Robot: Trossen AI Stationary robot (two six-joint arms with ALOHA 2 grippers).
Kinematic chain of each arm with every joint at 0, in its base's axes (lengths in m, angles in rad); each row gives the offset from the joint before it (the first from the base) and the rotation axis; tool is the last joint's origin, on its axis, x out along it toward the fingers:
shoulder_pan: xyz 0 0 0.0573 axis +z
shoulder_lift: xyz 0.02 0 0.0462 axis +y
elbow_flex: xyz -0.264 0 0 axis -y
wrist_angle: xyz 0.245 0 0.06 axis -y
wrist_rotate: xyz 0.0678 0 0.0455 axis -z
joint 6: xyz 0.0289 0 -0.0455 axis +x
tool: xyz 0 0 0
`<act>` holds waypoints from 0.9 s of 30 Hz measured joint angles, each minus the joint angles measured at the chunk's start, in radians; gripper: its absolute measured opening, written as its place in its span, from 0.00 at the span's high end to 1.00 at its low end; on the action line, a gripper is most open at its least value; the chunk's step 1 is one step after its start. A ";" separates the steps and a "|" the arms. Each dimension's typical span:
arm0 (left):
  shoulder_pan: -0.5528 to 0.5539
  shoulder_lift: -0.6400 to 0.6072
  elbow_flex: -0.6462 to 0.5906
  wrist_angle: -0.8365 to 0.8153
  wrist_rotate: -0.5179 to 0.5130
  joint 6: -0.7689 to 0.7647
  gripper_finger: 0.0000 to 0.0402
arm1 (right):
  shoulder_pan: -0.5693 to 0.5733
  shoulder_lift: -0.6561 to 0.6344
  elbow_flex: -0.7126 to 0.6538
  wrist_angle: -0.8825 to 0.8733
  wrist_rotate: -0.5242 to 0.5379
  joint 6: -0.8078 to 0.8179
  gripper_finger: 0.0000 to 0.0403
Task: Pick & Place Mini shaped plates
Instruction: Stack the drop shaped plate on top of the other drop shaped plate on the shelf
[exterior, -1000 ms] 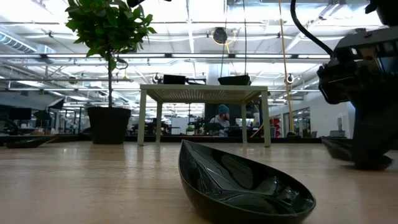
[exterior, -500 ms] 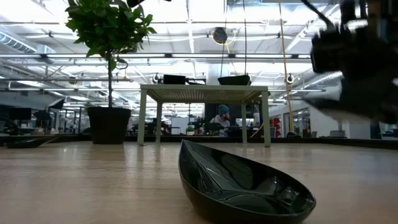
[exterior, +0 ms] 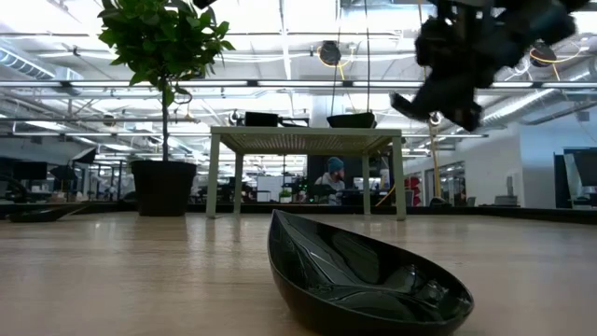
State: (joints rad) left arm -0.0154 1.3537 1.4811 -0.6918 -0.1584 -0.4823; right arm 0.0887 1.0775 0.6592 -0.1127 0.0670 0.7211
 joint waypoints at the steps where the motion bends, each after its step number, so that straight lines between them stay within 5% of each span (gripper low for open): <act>1: 0.000 0.000 0.000 0.016 0.000 -0.005 0.69 | -0.035 0.000 0.034 -0.033 -0.017 -0.057 1.00; 6: 0.000 0.000 0.000 0.078 0.000 -0.018 0.69 | -0.185 0.042 0.219 -0.234 -0.015 -0.362 1.00; 14: 0.006 0.000 0.000 0.126 0.000 0.071 0.69 | -0.400 0.184 0.458 -0.315 -0.018 -0.669 1.00; 27: 0.119 0.000 0.000 0.280 -0.039 0.281 0.69 | -0.495 0.437 0.794 -0.440 -0.009 -1.082 1.00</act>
State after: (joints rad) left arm 0.1040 1.3537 1.4811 -0.4114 -0.1971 -0.2013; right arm -0.4068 1.5140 1.4533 -0.5522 0.0583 -0.3606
